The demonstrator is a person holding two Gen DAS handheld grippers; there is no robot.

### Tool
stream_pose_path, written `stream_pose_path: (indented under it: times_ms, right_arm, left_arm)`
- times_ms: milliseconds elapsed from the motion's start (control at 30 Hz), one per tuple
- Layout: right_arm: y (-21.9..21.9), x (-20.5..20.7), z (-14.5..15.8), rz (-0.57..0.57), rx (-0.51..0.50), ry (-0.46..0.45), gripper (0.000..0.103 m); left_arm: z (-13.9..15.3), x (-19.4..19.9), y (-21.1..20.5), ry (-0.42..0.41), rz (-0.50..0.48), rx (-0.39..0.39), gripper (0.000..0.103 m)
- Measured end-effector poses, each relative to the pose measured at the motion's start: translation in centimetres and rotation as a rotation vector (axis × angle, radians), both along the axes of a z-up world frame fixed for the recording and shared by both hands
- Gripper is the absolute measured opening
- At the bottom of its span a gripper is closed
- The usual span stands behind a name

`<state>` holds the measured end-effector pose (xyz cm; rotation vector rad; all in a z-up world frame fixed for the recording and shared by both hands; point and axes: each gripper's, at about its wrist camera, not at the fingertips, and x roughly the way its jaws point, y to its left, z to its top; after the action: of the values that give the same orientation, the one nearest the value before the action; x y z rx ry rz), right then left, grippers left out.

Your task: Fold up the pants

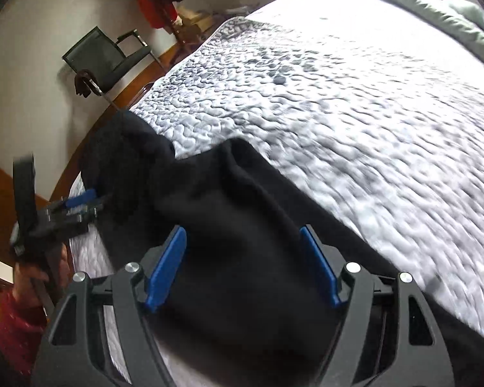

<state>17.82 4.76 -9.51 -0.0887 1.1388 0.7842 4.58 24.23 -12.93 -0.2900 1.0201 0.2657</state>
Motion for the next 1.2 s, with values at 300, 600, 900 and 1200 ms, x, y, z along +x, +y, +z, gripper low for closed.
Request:
stream_pose_path:
  times_ms: [300, 600, 900, 1200]
  right_arm:
    - [4.4, 3.7, -3.6, 0.075, -0.019, 0.060, 0.062]
    - [5.5, 4.8, -1.7, 0.124, 0.025, -0.016, 0.003]
    - [5.5, 5.0, -4.0, 0.009, -0.022, -0.023, 0.028]
    - [-12.5, -2.7, 0.3, -0.214, -0.023, -0.130, 0.037]
  left_arm:
    - [-0.5, -0.8, 1.0, -0.059, 0.027, -0.025, 0.087]
    - [-0.8, -1.9, 1.8, -0.114, 0.073, -0.066, 0.087]
    - [-1.2, -1.4, -0.1, -0.094, 0.100, 0.072, 0.088]
    - [1.2, -1.0, -7.4, -0.090, -0.085, 0.067, 0.088]
